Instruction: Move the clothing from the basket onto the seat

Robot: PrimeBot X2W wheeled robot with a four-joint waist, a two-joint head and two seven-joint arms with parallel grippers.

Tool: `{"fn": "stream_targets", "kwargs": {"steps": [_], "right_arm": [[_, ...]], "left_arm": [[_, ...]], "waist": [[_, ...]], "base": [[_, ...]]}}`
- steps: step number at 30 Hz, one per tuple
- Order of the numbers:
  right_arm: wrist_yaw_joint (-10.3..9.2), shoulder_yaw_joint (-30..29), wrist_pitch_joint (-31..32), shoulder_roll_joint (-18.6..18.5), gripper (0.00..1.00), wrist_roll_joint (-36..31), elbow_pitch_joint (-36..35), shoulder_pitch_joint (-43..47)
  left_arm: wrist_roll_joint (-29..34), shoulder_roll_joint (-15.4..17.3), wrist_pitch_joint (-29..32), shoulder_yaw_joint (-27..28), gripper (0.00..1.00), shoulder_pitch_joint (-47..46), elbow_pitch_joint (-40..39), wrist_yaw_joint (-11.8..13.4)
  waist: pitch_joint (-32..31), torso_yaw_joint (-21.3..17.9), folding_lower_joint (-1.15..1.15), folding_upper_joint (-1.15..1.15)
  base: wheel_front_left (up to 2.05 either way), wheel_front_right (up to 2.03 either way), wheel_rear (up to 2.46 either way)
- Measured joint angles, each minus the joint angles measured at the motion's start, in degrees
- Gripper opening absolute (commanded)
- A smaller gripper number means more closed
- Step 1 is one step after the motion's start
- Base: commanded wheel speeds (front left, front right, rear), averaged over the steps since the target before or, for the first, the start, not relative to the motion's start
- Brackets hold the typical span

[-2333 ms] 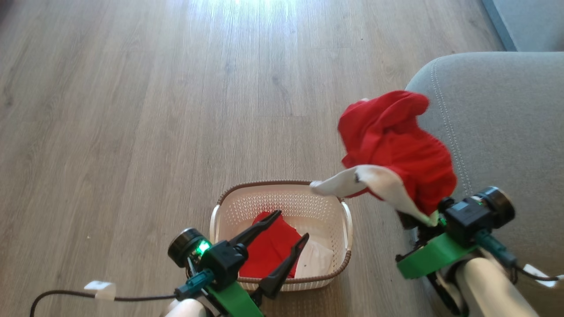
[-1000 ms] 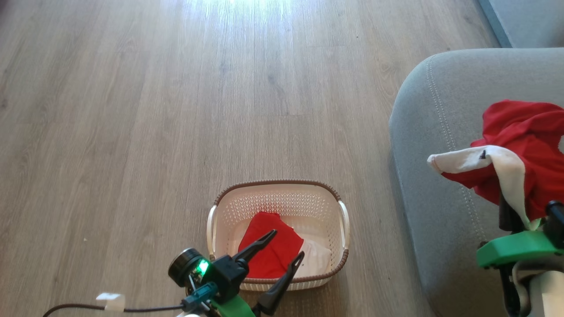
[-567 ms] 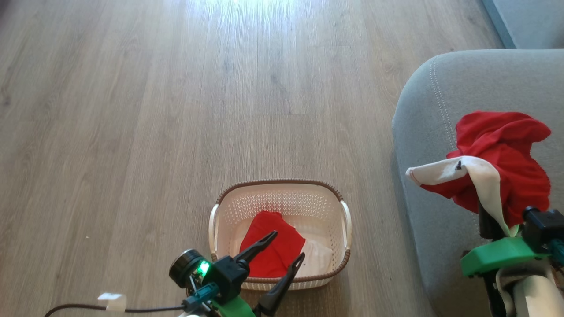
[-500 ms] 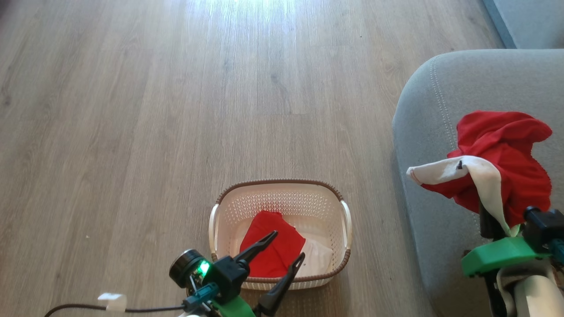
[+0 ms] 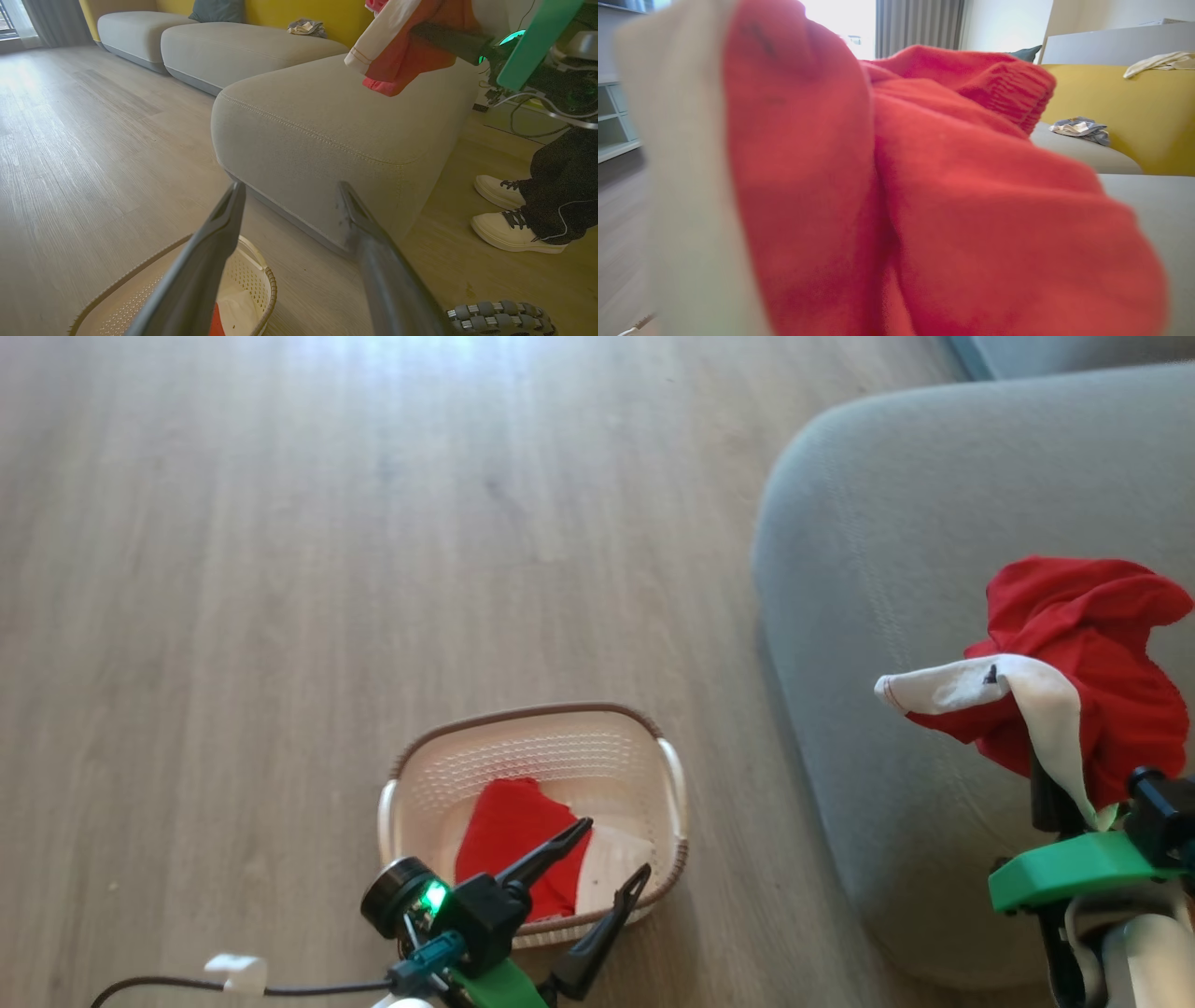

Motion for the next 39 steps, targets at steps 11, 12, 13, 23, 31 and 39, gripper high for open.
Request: {"fn": "stream_targets", "kwargs": {"steps": [11, 12, 13, 23, 31, 39], "right_arm": [[0.01, -0.5, 0.0, 0.7, 0.00, -0.1, -1.6, -0.7], [0.00, -0.6, 0.0, 0.8, 0.00, -0.1, -1.6, -1.0], [0.01, -0.8, 0.0, 1.0, 0.00, -0.1, -1.7, -1.1], [0.01, -1.7, 0.0, 2.4, 0.00, 0.0, -2.6, -1.2], [0.01, -4.2, 0.0, 3.0, 0.00, 0.5, -3.2, -1.1], [0.00, -3.8, 0.0, 3.2, 0.00, 0.5, -3.2, -1.1]], "left_arm": [[0.0, 1.0, 0.0, -1.5, 1.00, -2.7, -1.4, 0.0], [0.0, 1.2, 0.0, -1.7, 1.00, -2.9, -1.4, 0.0], [0.0, 1.4, 0.0, -1.8, 1.00, -3.0, -1.4, 0.0], [0.0, 2.3, 0.0, -3.4, 1.00, -3.8, -2.1, 0.0], [0.4, 2.4, 0.0, -5.5, 1.00, -5.2, -1.8, 0.0], [0.8, 2.5, 0.0, -4.9, 1.00, -5.2, -1.5, 0.0]], "waist": [[3.2, -10.2, 0.00, 0.00], [3.6, -11.2, 0.00, 0.00], [3.9, -12.2, 0.00, 0.00], [7.2, -21.6, 0.00, 0.00], [8.5, -23.8, 0.00, 0.00], [8.6, -23.7, 0.00, 0.00]], "base": [[0.00, 0.00, 0.00], [0.00, 0.00, 0.00], [0.00, 0.00, 0.00], [0.00, 0.00, 0.00], [0.00, 0.00, 0.00], [0.00, 0.00, 0.00]]}}
